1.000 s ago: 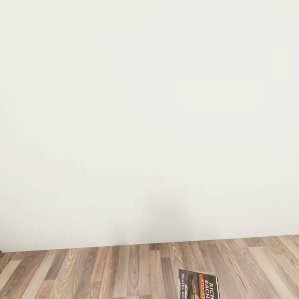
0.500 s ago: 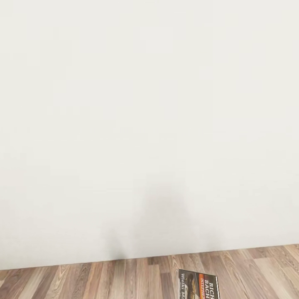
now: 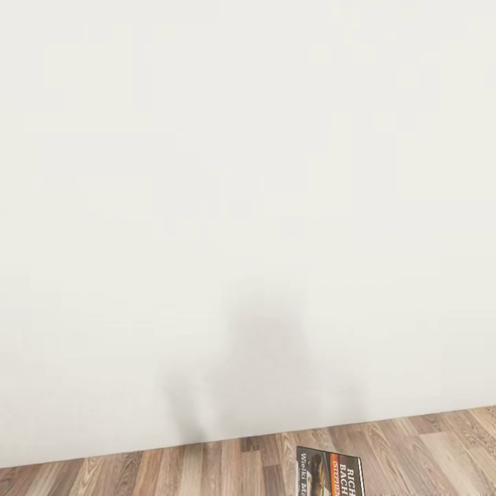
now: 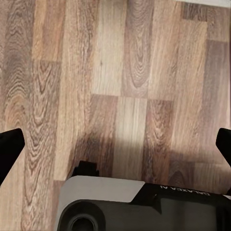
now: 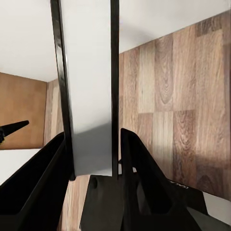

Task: In the bedroom, move the book from the bed onto either nightstand, and place the two sandals side by side next to the bed.

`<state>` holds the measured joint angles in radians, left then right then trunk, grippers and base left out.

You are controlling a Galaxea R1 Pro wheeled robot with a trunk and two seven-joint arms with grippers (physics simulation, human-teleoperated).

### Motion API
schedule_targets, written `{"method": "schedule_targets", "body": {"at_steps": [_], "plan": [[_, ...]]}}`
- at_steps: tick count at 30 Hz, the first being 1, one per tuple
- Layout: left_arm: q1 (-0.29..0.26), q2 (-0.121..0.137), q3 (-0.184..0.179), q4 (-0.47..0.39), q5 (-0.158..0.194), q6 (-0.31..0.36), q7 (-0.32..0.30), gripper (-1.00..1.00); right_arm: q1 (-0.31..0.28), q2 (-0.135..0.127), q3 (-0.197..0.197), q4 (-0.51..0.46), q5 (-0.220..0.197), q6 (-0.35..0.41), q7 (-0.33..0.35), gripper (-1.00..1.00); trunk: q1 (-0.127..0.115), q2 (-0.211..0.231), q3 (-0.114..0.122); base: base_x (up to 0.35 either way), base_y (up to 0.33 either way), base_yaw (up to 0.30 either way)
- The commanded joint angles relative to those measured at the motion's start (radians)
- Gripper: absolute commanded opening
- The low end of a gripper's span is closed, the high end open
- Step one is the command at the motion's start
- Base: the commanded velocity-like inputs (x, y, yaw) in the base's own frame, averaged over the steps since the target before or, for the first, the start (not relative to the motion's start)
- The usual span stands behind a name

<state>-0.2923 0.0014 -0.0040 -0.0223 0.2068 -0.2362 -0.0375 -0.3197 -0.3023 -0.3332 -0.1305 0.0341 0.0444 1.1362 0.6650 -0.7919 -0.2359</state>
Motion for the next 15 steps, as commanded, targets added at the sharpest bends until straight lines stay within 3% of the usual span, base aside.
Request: {"method": "schedule_targets", "body": {"at_steps": [1, 9, 15], "plan": [[-0.001, 0.000, -0.001, 0.001, 0.008, -0.003, -0.004, 1.00, -0.001, 0.000, -0.006, 0.000, 0.004, 0.005, 0.004, -1.00, 0.000, -0.001, -0.001, 0.002, 0.000, -0.221], [0.000, 0.000, -0.001, 0.001, 0.008, -0.003, -0.004, 1.00, -0.001, 0.000, -0.006, 0.000, 0.004, 0.005, 0.004, -1.00, 0.000, -0.001, -0.001, 0.012, 0.000, -0.235], [-0.001, 0.000, -0.001, 0.001, 0.008, -0.003, -0.004, 1.00, -0.001, 0.000, -0.006, 0.000, 0.004, 0.005, 0.004, -1.00, 0.000, -0.001, -0.001, 0.255, 0.000, -0.239]]}}
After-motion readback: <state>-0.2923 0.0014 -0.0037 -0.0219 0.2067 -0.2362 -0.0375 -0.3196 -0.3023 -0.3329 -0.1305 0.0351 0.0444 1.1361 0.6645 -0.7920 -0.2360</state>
